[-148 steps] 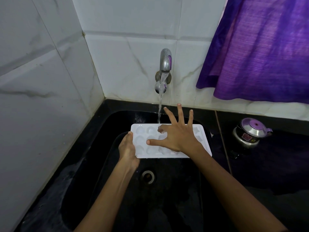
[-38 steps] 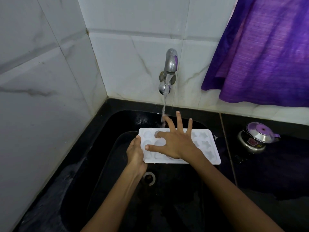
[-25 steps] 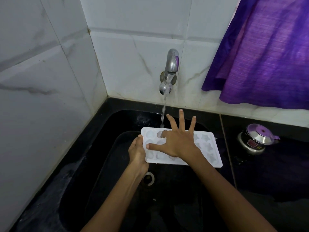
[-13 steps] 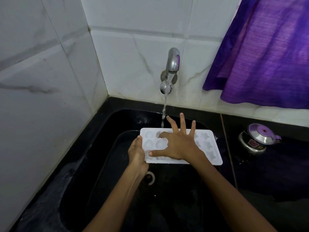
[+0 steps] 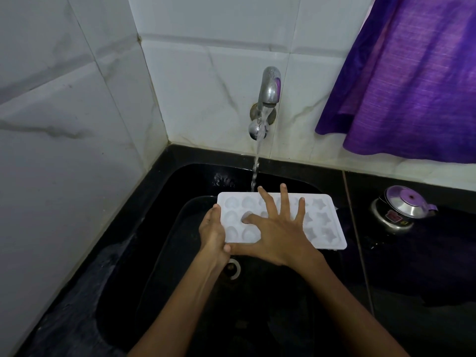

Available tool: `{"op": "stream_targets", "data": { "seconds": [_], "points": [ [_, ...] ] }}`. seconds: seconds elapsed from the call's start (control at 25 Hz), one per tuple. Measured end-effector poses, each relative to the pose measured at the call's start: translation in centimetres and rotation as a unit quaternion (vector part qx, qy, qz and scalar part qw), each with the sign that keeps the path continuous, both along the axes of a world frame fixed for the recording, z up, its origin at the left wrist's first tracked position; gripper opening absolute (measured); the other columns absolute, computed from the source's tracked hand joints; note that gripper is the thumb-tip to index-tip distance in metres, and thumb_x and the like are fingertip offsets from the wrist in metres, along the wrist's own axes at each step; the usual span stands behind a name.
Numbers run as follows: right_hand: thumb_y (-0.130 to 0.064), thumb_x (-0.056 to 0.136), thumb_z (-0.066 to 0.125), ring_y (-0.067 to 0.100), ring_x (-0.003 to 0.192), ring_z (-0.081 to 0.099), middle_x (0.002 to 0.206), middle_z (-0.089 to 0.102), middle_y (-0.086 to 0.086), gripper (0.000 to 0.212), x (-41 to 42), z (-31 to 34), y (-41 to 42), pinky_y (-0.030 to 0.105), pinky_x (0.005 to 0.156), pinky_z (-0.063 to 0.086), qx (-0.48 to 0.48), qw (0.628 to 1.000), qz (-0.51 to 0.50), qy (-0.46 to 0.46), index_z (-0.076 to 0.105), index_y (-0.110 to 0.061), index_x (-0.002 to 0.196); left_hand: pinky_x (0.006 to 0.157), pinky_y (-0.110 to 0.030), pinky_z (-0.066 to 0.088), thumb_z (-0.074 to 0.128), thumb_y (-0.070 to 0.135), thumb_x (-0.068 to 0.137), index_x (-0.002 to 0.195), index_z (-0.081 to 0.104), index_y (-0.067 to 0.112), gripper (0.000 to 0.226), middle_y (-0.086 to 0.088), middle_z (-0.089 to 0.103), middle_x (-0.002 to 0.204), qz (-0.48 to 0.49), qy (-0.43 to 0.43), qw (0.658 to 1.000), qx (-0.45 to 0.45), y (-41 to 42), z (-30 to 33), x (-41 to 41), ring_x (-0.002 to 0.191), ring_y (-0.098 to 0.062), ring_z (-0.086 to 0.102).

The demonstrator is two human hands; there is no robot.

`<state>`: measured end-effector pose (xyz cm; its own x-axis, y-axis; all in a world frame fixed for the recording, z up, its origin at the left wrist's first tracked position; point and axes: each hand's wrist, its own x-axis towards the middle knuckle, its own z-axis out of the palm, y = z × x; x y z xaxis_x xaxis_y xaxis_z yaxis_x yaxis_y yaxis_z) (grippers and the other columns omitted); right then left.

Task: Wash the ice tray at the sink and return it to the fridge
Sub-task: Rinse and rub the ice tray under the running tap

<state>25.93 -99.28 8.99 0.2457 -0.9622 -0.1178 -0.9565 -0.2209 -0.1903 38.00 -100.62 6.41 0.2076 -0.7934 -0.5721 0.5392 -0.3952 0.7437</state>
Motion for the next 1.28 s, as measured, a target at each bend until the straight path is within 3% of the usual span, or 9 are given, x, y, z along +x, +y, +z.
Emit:
{"op": "stream_targets", "data": {
  "seconds": [0.08, 0.28, 0.4, 0.56, 0.72, 0.96, 1.04, 1.16, 1.28],
  "points": [
    [-0.098, 0.033, 0.005, 0.031, 0.135, -0.038, 0.158, -0.017, -0.006, 0.113, 0.1, 0.2, 0.0, 0.057, 0.094, -0.034, -0.013, 1.000, -0.004, -0.004, 0.050, -0.046, 0.122, 0.045, -0.025, 0.053, 0.041, 0.033, 0.100, 0.121, 0.056, 0.011, 0.034, -0.009, 0.069, 0.092, 0.001, 0.008, 1.000, -0.003, 0.0, 0.0, 0.1, 0.074, -0.023, 0.067],
    [-0.099, 0.039, 0.015, 0.031, 0.135, -0.038, 0.158, -0.015, -0.006, 0.103, 0.3, 0.3, 0.0, 0.054, 0.091, -0.037, -0.016, 1.000, 0.010, 0.009, 0.052, -0.046, 0.120, 0.047, -0.026, 0.054, 0.041, 0.032, 0.100, 0.115, 0.058, 0.011, 0.031, -0.009, 0.069, 0.093, -0.003, 0.011, 1.000, -0.007, 0.1, 0.0, -0.1, 0.075, -0.024, 0.066],
    [-0.098, 0.036, 0.001, 0.032, 0.136, -0.036, 0.159, -0.013, -0.004, 0.109, 0.3, 0.3, -0.2, 0.055, 0.095, -0.034, -0.043, 0.999, -0.009, 0.013, 0.056, -0.046, 0.114, 0.058, -0.033, 0.056, 0.041, 0.031, 0.099, 0.117, 0.057, 0.011, 0.031, -0.011, 0.068, 0.098, 0.004, 0.023, 1.000, -0.009, 0.0, -0.1, 0.0, 0.081, -0.027, 0.067],
    [-0.094, 0.037, -0.004, 0.035, 0.138, -0.031, 0.159, -0.010, -0.004, 0.111, 0.3, 0.4, 0.1, 0.055, 0.088, -0.037, -0.046, 0.997, 0.016, 0.061, 0.052, -0.047, 0.121, 0.046, -0.026, 0.054, 0.041, 0.031, 0.100, 0.110, 0.058, 0.013, 0.027, -0.009, 0.069, 0.094, 0.001, 0.011, 1.000, -0.008, 0.1, -0.1, -0.1, 0.076, -0.024, 0.067],
    [-0.094, 0.029, -0.015, 0.034, 0.137, -0.034, 0.159, -0.012, -0.002, 0.124, 0.4, 0.4, -0.2, 0.056, 0.089, -0.037, -0.032, 0.998, 0.007, 0.062, 0.056, -0.046, 0.117, 0.058, -0.033, 0.056, 0.041, 0.030, 0.099, 0.102, 0.058, 0.014, 0.023, -0.011, 0.068, 0.095, 0.002, 0.027, 1.000, -0.013, 0.2, -0.4, -0.3, 0.078, -0.025, 0.066],
    [-0.093, 0.037, 0.001, 0.035, 0.136, -0.035, 0.159, -0.013, -0.003, 0.109, 0.3, 0.5, 0.0, 0.056, 0.087, -0.037, -0.017, 0.997, 0.030, 0.068, 0.050, -0.046, 0.122, 0.047, -0.026, 0.055, 0.041, 0.031, 0.100, 0.110, 0.058, 0.013, 0.027, -0.010, 0.069, 0.095, 0.003, 0.021, 1.000, -0.008, 0.2, -0.2, -0.1, 0.075, -0.024, 0.067],
    [-0.095, 0.033, -0.007, 0.034, 0.136, -0.036, 0.158, -0.014, -0.003, 0.117, 0.2, 0.2, -0.1, 0.055, 0.088, -0.037, -0.021, 0.998, 0.034, 0.054, 0.046, -0.047, 0.125, 0.048, -0.028, 0.055, 0.042, 0.031, 0.099, 0.109, 0.058, 0.014, 0.025, -0.009, 0.069, 0.095, 0.009, 0.021, 1.000, -0.007, 0.1, -0.2, 0.1, 0.075, -0.024, 0.067],
    [-0.094, 0.035, -0.011, 0.032, 0.133, -0.040, 0.157, -0.020, -0.006, 0.117, -0.6, 0.8, 0.7, 0.050, 0.087, -0.039, -0.026, 0.998, 0.040, 0.041, 0.041, -0.048, 0.129, 0.057, -0.035, 0.057, 0.042, 0.032, 0.099, 0.106, 0.059, 0.015, 0.024, -0.011, 0.069, 0.099, 0.012, 0.025, 1.000, -0.007, 0.0, -0.2, 0.4, 0.081, -0.027, 0.067],
    [-0.093, 0.052, 0.011, 0.029, 0.129, -0.045, 0.156, -0.023, -0.006, 0.092, -1.2, 1.2, 2.0, 0.049, 0.089, -0.038, -0.052, 0.997, 0.044, 0.036, 0.038, -0.048, 0.128, 0.073, -0.044, 0.057, 0.043, 0.032, 0.099, 0.105, 0.059, 0.016, 0.024, -0.013, 0.068, 0.104, 0.017, 0.026, 0.999, -0.007, -0.2, -0.3, 0.6, 0.094, -0.032, 0.066]
  ]
}}
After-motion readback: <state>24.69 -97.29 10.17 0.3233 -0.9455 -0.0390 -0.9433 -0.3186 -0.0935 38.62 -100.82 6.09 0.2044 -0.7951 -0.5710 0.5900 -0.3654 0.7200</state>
